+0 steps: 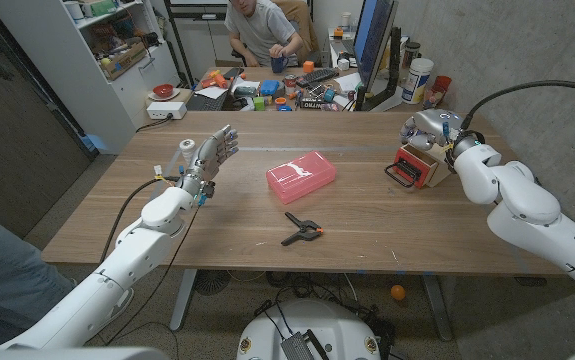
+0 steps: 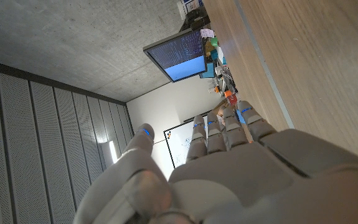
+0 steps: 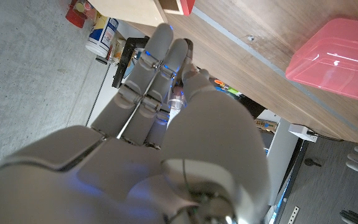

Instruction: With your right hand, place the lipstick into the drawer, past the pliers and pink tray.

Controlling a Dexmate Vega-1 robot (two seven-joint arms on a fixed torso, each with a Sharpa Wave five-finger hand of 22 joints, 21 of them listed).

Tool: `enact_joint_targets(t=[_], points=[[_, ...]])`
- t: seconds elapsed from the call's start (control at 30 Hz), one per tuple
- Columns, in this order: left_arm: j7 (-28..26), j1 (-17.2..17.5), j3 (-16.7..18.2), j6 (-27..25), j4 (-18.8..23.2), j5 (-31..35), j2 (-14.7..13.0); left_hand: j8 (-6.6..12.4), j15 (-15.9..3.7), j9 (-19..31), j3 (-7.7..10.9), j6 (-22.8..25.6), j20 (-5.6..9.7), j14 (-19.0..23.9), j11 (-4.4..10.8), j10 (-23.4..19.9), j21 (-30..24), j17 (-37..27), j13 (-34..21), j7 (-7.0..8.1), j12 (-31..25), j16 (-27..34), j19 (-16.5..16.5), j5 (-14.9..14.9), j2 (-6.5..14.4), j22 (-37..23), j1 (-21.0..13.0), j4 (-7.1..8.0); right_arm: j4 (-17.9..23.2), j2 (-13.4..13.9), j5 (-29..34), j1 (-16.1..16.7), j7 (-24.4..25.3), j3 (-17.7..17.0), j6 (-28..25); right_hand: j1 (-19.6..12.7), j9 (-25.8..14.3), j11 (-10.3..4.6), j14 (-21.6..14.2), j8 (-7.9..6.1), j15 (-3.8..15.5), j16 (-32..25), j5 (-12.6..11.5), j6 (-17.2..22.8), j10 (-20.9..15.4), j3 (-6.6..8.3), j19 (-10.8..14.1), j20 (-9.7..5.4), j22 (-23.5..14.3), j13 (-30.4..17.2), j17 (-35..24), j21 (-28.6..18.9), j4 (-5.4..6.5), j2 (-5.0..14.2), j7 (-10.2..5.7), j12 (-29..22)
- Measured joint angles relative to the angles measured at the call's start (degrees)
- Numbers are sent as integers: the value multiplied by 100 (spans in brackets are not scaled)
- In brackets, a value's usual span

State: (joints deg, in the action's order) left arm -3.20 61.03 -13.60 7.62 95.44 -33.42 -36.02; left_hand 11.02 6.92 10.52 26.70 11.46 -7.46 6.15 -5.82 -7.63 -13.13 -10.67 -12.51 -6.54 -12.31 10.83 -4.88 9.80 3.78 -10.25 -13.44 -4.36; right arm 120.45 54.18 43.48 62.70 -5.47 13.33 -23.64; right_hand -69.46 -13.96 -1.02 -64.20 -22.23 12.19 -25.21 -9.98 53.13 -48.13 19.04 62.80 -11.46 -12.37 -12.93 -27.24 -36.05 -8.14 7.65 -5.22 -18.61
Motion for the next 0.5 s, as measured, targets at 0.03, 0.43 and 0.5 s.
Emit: enact_joint_targets(t=[0.03,0.43,0.5], points=[[-1,2,0,-14,12,1,-9,0,0,0,0,0,0,0,0,0,0,0,0,0,0,0,0,0,0,0,0,0,-50,1,0,-45,6,41,-20,0,2,0,0,0,0,0,0,0,0,0,0,0,0,0,0,0,0,0,0,0],[37,-7,-10,-66,64,11,-72,0,-7,0,5,-21,0,-51,9,52,30,0,-1,21,0,0,0,0,23,0,22,-4,-340,14,0,-268,36,251,-75,0,13,0,0,0,-1,21,4,-1,0,-7,-1,1,6,-24,-26,-44,-7,-1,0,34],[53,-15,-13,-66,66,10,-74,0,-25,0,24,-21,-11,-68,-14,74,43,0,-1,21,0,0,17,0,23,0,22,-23,-385,16,-6,-304,48,280,-76,0,13,0,-10,0,-11,43,5,-1,0,-7,-23,22,13,-25,-26,-44,-7,-1,0,44]])
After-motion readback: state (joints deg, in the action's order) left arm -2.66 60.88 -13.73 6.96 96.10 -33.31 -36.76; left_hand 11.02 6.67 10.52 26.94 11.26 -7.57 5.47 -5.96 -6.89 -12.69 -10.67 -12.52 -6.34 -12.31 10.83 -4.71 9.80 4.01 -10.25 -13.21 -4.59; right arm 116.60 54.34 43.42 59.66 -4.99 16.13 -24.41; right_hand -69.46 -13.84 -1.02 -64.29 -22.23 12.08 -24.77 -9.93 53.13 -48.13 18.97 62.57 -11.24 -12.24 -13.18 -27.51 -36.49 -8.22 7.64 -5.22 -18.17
